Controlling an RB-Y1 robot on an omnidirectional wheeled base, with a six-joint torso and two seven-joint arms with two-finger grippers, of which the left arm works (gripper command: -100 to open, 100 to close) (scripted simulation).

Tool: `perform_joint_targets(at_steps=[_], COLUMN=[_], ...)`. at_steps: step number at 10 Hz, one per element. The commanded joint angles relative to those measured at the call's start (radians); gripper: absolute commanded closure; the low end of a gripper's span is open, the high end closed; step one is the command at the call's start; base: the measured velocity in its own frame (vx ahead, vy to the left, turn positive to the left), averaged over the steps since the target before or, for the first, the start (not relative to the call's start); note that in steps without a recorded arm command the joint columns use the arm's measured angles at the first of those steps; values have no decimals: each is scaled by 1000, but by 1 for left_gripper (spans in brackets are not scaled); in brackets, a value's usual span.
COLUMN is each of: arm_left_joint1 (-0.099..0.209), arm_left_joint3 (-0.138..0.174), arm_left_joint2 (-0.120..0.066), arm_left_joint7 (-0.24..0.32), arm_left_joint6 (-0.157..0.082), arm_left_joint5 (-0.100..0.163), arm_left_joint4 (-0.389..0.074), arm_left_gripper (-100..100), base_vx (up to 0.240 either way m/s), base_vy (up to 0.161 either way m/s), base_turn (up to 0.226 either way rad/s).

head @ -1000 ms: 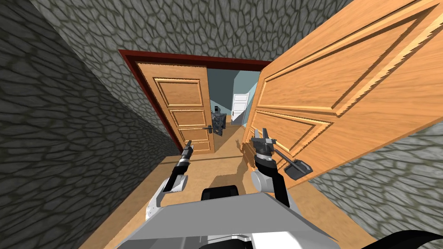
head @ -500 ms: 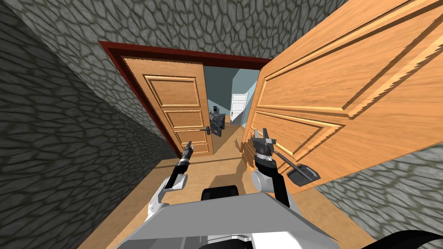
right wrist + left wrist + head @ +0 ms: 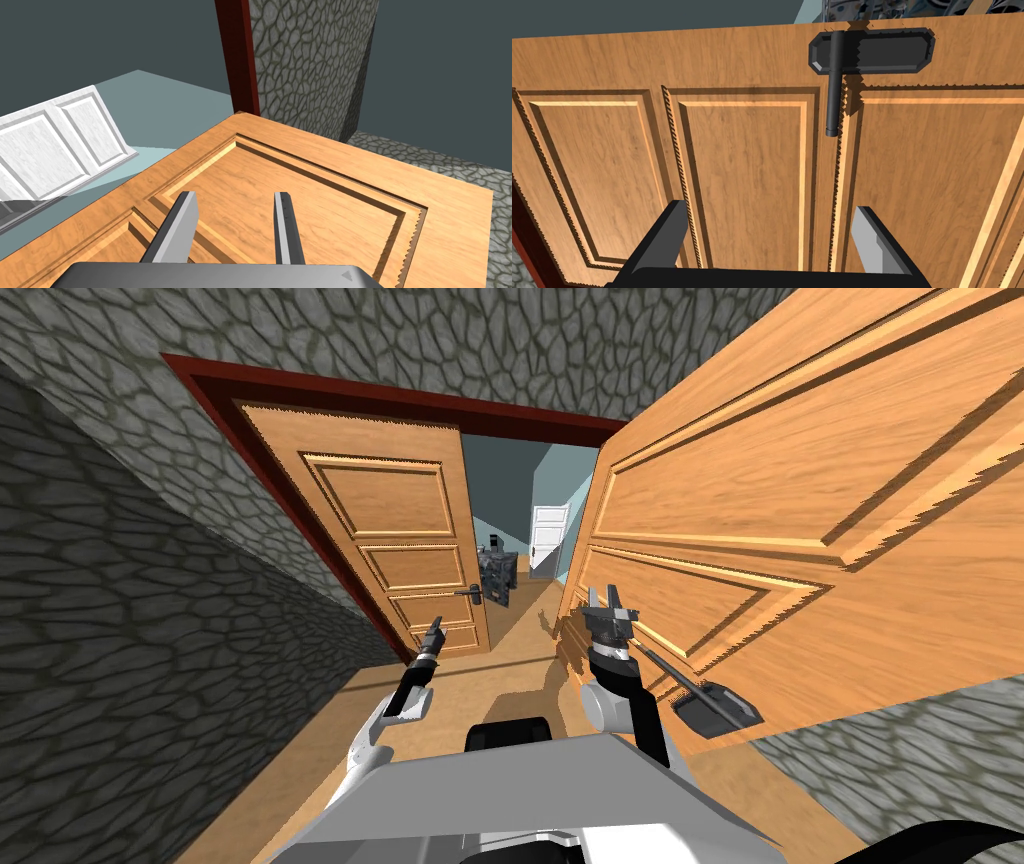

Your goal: Pull the door open

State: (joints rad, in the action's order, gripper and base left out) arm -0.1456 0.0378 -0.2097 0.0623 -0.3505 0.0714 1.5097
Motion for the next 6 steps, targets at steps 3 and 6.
perform_joint_targets(at_steps=[3, 6], arm_left_joint1=[38, 65], arm_left_joint3=[12, 20], arm_left_joint2=[-19, -32], arm_left_joint7=[27, 45], arm_left_joint6=[15, 21], arm_left_joint5=[20, 32], arm_left_joint4=[-82, -138], arm_left_gripper=[-100, -100], base_vx=[168, 137], base_vy=[-12, -15], base_turn=[-66, -40])
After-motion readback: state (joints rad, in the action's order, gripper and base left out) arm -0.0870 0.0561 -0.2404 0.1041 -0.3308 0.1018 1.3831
